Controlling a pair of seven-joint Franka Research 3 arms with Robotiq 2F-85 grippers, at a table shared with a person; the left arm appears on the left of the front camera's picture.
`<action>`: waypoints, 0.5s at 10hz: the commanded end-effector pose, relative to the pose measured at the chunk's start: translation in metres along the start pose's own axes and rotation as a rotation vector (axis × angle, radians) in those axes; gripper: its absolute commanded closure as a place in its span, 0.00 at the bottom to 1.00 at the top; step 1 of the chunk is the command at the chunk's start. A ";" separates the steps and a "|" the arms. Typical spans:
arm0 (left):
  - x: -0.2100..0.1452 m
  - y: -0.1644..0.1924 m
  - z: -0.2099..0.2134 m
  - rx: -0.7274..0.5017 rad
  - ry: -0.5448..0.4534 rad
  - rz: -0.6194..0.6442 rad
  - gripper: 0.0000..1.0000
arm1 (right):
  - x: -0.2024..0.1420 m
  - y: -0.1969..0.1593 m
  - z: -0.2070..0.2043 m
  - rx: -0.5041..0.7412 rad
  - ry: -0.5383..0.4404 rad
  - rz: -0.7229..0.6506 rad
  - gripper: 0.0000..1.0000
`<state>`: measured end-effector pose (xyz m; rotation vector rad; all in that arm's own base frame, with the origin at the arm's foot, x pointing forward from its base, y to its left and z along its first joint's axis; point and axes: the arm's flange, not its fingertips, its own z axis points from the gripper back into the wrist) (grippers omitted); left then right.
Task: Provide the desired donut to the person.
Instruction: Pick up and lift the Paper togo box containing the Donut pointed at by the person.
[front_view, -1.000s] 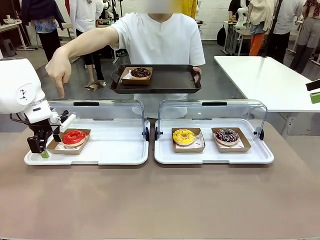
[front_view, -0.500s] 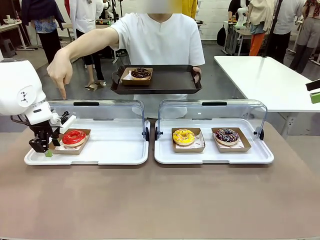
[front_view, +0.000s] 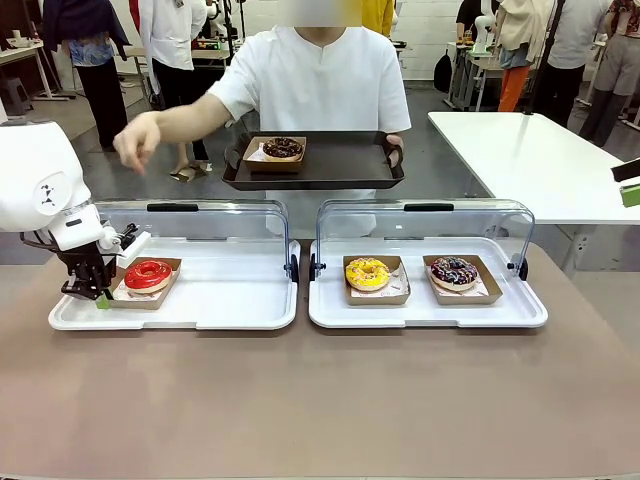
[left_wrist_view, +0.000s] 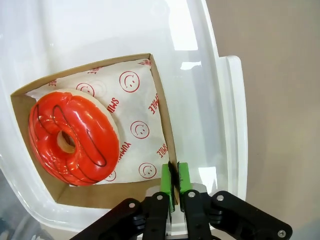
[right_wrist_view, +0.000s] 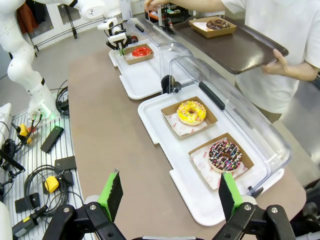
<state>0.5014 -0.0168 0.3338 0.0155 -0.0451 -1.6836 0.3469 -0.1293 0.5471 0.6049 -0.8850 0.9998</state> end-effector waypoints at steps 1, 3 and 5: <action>-0.003 -0.001 -0.002 0.007 0.018 -0.019 1.00 | 0.000 -0.001 -0.002 0.004 -0.024 0.008 0.00; -0.003 0.000 -0.002 0.004 0.020 -0.023 1.00 | 0.000 -0.001 -0.002 0.004 -0.024 0.008 0.00; -0.004 -0.001 -0.001 0.002 0.021 -0.028 1.00 | 0.000 -0.001 -0.002 0.004 -0.024 0.008 0.00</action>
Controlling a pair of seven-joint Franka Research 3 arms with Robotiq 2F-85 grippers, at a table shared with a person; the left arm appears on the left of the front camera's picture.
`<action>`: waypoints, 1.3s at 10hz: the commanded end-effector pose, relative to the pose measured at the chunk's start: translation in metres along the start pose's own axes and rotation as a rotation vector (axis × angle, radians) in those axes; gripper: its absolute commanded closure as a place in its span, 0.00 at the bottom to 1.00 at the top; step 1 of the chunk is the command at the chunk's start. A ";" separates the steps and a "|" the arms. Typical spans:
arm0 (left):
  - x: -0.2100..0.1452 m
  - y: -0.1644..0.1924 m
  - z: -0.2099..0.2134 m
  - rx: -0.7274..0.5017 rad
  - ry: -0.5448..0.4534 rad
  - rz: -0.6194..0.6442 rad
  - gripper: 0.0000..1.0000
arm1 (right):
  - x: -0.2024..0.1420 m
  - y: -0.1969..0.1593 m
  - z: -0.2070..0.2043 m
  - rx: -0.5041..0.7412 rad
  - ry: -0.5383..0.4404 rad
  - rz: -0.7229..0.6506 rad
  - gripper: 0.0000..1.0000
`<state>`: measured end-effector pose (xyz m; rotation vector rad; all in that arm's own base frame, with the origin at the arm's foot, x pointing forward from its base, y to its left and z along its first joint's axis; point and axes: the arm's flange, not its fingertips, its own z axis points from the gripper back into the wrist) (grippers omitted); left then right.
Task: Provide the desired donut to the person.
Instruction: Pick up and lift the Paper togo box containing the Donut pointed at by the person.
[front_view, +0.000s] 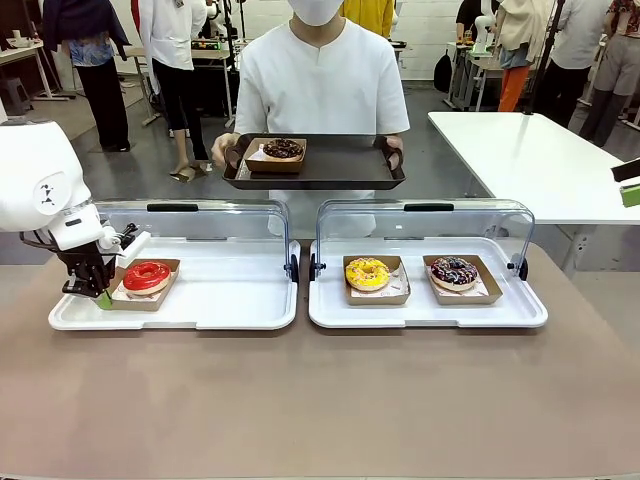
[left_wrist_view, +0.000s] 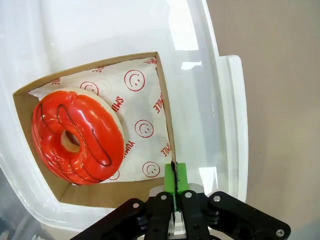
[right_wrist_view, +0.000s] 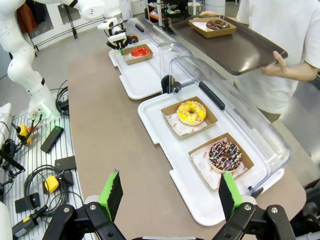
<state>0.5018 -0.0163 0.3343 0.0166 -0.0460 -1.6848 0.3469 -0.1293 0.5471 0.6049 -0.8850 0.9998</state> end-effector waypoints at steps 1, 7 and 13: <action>-0.003 -0.002 0.002 -0.016 0.026 -0.020 1.00 | 0.000 -0.001 -0.002 0.004 -0.024 0.008 0.00; 0.011 -0.079 0.164 -0.045 0.041 0.096 1.00 | 0.000 -0.001 -0.002 0.004 -0.024 0.008 0.00; 0.055 -0.106 0.292 0.091 0.060 0.134 1.00 | 0.000 -0.001 -0.002 0.004 -0.024 0.008 0.00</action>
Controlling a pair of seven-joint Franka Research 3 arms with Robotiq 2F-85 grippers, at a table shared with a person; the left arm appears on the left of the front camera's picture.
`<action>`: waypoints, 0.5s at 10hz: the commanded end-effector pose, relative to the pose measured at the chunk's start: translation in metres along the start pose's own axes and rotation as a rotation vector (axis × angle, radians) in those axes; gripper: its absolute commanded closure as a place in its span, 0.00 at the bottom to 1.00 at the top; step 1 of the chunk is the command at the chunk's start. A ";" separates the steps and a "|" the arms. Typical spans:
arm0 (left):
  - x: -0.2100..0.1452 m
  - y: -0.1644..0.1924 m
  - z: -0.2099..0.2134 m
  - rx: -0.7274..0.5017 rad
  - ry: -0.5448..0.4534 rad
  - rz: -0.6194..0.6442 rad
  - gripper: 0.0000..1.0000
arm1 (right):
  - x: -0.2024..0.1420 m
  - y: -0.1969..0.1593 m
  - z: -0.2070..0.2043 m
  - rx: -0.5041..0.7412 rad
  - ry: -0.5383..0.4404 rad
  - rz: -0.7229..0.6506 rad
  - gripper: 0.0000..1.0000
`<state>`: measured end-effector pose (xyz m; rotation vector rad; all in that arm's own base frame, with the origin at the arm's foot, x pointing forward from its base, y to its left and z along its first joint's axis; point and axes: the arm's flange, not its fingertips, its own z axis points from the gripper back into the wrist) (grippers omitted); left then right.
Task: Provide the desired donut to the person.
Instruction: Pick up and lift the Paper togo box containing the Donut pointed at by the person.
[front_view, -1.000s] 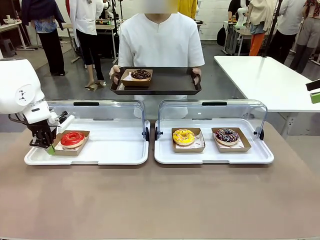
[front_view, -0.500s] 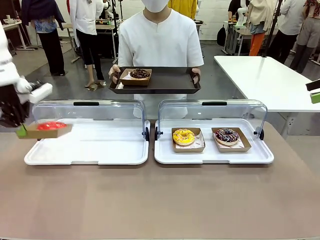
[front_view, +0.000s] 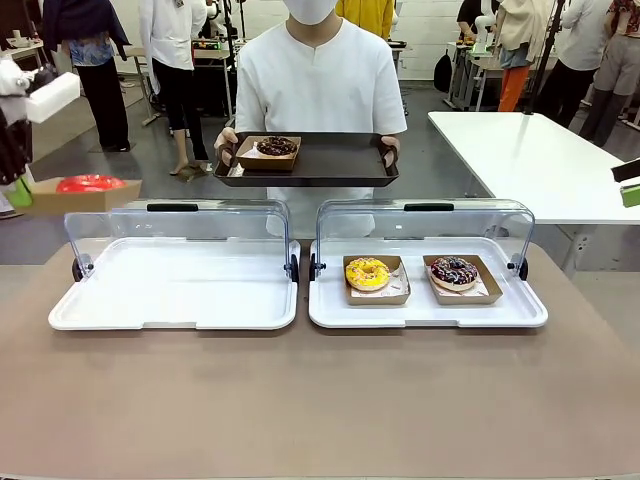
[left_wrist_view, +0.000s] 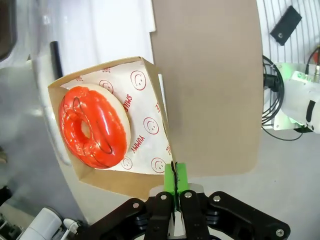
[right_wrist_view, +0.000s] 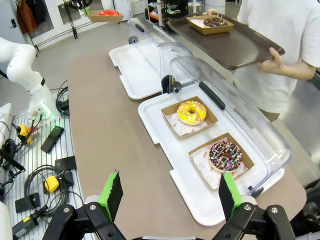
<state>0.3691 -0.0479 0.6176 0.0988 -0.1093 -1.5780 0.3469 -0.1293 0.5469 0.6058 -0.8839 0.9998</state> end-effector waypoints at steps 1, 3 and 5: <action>0.008 0.011 0.007 0.009 0.044 0.033 1.00 | 0.000 -0.001 -0.002 0.003 -0.024 0.009 0.00; 0.006 0.024 0.005 -0.021 0.032 0.036 1.00 | 0.000 -0.001 -0.002 0.003 -0.024 0.009 0.00; -0.004 0.022 -0.012 -0.007 0.049 -0.028 1.00 | 0.000 -0.001 -0.002 0.003 -0.024 0.009 0.00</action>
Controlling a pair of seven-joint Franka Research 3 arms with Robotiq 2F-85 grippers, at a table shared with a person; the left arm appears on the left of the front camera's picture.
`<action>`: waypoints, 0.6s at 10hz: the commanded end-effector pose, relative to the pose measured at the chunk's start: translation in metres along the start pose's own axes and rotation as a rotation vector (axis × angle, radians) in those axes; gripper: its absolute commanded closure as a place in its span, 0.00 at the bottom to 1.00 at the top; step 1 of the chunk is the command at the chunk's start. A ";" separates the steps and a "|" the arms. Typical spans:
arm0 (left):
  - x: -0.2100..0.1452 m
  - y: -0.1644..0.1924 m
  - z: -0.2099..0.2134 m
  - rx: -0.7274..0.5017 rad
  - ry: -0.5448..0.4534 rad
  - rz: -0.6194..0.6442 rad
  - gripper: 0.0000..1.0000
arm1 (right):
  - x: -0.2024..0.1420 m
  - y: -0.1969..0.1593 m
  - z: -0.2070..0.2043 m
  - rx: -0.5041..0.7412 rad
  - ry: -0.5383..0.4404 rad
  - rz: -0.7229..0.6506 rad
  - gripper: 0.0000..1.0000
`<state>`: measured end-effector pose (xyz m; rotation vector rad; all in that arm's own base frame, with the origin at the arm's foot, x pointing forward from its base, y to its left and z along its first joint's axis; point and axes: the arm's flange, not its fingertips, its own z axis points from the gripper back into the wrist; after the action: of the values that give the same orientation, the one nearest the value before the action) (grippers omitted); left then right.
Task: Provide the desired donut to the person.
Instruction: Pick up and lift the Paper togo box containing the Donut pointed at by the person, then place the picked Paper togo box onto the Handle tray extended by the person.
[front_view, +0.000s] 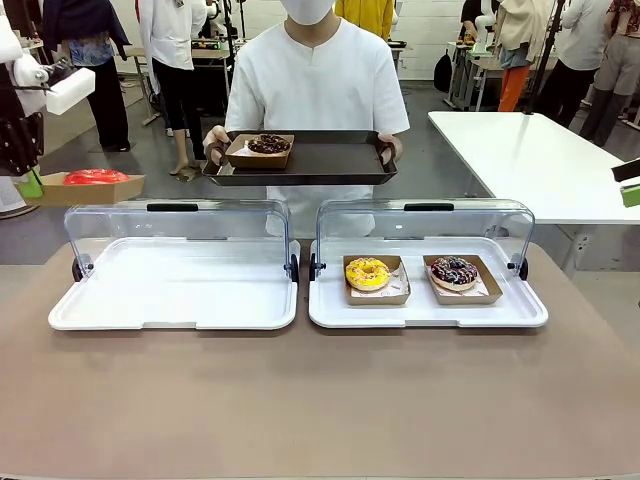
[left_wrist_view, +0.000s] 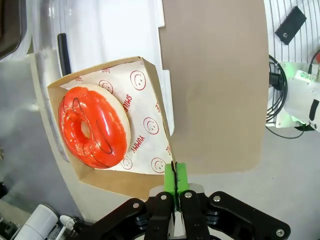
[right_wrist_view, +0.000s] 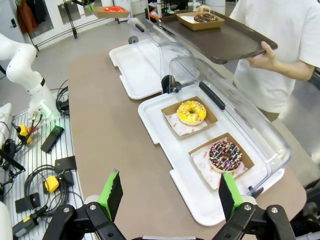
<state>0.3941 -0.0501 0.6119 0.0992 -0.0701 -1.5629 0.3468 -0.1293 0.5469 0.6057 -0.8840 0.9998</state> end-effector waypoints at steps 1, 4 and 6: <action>0.003 -0.004 0.007 0.012 -0.007 0.009 1.00 | 0.000 -0.001 -0.002 0.003 -0.024 0.009 0.00; 0.003 -0.004 0.007 0.012 -0.007 0.009 1.00 | 0.000 -0.001 -0.002 0.003 -0.024 0.009 0.00; 0.003 -0.004 0.007 0.012 -0.007 0.009 1.00 | 0.000 -0.001 -0.002 0.003 -0.024 0.009 0.00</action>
<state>0.3916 -0.0514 0.6160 0.1031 -0.0802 -1.5655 0.3468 -0.1293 0.5469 0.6058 -0.8840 0.9998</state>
